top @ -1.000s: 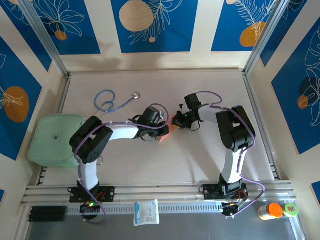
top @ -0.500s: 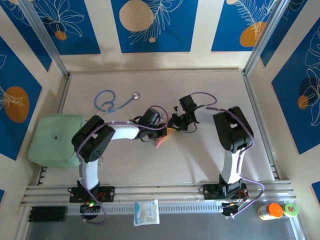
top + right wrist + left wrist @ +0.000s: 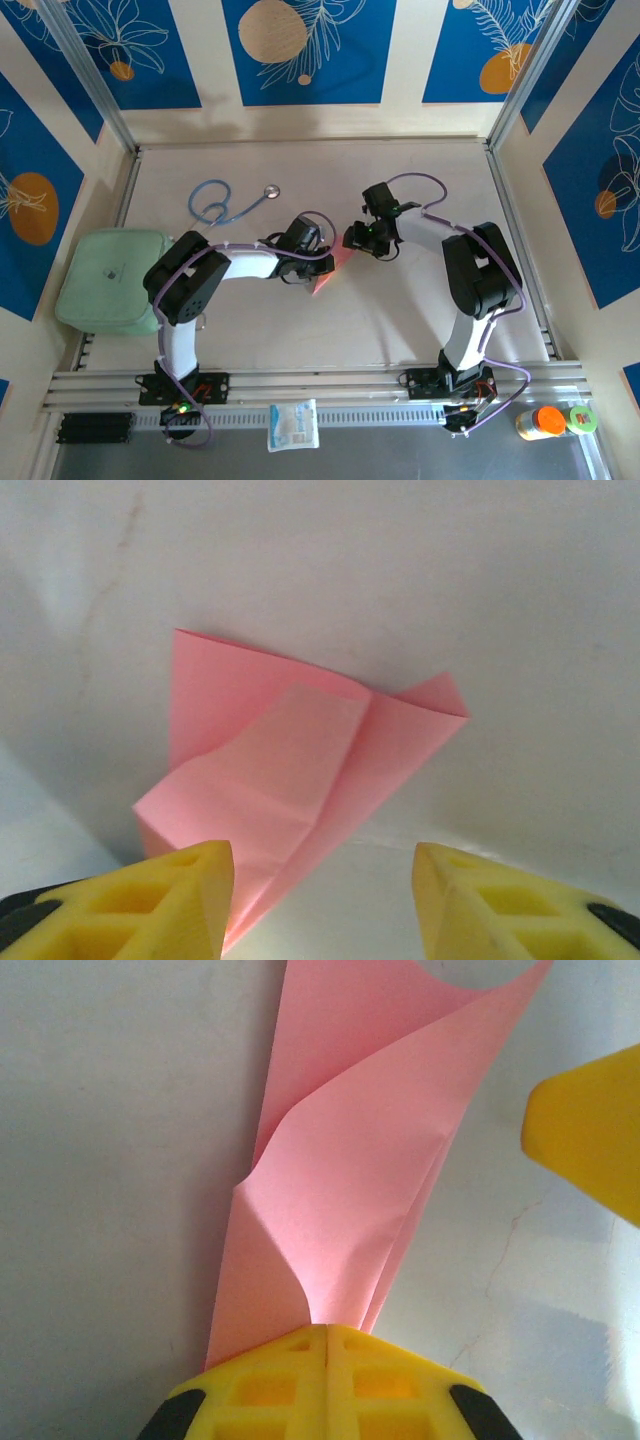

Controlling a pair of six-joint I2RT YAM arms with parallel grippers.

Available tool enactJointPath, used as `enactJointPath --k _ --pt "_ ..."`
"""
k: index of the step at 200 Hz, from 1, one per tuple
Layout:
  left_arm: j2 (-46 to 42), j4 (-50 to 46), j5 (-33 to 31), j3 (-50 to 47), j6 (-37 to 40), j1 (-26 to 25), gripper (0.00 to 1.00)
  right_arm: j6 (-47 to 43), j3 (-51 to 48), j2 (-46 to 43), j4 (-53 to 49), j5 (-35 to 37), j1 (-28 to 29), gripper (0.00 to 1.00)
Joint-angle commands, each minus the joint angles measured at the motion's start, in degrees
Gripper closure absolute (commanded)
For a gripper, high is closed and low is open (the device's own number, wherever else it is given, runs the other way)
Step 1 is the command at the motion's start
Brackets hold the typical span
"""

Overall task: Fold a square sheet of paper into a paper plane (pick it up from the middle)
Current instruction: Fold the wing for the fifth time at the center of the table.

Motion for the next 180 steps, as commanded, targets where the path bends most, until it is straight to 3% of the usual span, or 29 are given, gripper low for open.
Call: enactJointPath --k 1,112,180 --pt "1.11 -1.55 1.23 -1.16 -0.24 0.38 0.97 -1.42 3.28 1.15 -3.32 2.26 0.77 0.47" --pt "1.06 -0.96 2.37 -1.48 0.01 0.36 0.95 -0.08 11.88 11.00 -9.71 7.19 0.42 0.58" --pt "-0.29 -0.45 3.01 -0.62 0.18 0.39 0.91 -0.93 7.68 10.60 -7.56 6.20 -0.02 0.70"
